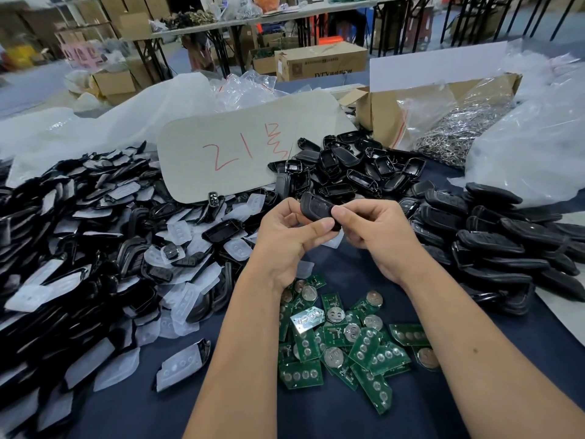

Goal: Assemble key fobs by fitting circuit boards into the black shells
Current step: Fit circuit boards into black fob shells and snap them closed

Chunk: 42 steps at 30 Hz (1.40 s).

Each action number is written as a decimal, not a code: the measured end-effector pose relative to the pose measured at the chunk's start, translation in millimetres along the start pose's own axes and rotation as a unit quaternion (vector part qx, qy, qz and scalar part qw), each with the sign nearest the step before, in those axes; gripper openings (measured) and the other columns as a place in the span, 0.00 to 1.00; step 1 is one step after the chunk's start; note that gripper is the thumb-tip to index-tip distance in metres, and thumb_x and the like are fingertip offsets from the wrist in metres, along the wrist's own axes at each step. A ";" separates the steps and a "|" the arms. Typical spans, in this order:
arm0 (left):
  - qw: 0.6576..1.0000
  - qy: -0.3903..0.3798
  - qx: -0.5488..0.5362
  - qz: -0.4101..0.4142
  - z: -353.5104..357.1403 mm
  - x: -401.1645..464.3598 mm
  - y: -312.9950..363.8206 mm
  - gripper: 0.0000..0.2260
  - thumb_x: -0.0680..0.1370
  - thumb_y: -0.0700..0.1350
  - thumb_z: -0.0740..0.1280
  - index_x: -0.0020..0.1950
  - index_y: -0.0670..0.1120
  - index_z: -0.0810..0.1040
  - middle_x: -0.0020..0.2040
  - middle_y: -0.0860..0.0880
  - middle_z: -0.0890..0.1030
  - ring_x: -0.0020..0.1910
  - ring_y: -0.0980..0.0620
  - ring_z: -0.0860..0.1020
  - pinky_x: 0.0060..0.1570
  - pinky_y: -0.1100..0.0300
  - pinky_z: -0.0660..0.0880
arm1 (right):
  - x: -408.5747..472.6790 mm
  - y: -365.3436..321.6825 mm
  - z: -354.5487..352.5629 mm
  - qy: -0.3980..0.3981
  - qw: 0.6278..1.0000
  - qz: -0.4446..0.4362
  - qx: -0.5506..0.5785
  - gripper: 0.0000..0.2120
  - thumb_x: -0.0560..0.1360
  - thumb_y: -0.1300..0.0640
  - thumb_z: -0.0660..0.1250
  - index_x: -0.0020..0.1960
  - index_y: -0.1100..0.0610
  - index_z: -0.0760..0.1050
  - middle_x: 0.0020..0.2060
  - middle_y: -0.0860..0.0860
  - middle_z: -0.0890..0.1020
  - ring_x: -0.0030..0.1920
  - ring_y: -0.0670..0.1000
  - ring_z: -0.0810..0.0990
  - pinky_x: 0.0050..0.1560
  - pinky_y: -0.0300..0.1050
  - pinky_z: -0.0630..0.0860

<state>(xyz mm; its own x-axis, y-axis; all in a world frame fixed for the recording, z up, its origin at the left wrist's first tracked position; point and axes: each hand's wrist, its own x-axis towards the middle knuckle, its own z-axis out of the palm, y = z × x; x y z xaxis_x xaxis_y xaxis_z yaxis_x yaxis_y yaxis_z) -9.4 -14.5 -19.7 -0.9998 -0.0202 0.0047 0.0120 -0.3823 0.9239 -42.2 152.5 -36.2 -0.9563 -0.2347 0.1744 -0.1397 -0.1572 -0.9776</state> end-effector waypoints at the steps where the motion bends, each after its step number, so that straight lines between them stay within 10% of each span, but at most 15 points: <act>1: 1.000 -0.007 -0.011 -0.005 -0.2 -0.1 0.0 0.13 0.66 0.32 0.76 0.45 0.38 0.75 0.45 0.38 0.84 0.45 0.43 0.87 0.43 0.57 0.84 | -0.1 0.0 -0.2 -0.002 1.000 -0.001 0.003 0.07 0.77 0.54 0.74 0.41 0.54 0.87 0.27 0.47 0.72 0.28 0.48 0.63 0.28 0.39 0.61; 20: 0.996 -0.010 -0.025 -0.088 -1.3 5.9 -2.8 0.18 0.72 0.44 0.73 0.59 0.36 0.82 0.49 0.39 0.87 0.49 0.45 0.87 0.55 0.53 0.83 | -0.6 -7.5 6.1 0.055 0.994 0.062 0.076 0.19 0.80 0.63 0.70 0.30 0.57 0.77 0.23 0.48 0.66 0.22 0.44 0.58 0.23 0.35 0.56; 29: 0.991 0.047 -0.048 -0.116 2.6 5.1 1.4 0.09 0.82 0.39 0.67 0.50 0.33 0.81 0.39 0.39 0.86 0.38 0.48 0.87 0.38 0.64 0.83 | -1.3 -9.0 8.1 0.042 0.994 0.089 0.048 0.23 0.86 0.51 0.61 0.37 0.60 0.78 0.27 0.53 0.75 0.23 0.47 0.65 0.22 0.35 0.57; 42: 0.992 0.063 0.106 -0.017 68.1 14.2 -11.5 0.02 0.78 0.39 0.75 0.48 0.43 0.84 0.37 0.45 0.86 0.33 0.52 0.84 0.31 0.64 0.78 | -25.3 -64.1 -46.1 0.076 0.901 -0.054 -0.423 0.16 0.68 0.45 0.83 0.42 0.57 0.86 0.29 0.53 0.82 0.30 0.45 0.71 0.35 0.47 0.72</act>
<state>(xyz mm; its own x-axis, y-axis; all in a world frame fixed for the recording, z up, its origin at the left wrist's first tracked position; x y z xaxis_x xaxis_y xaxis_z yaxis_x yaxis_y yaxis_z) -24.9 52.5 -4.2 -0.9894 -0.1307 -0.0640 -0.0395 -0.1816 0.9826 -20.9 212.7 16.7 -0.9407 -0.1167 0.3187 -0.3179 0.6320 -0.7068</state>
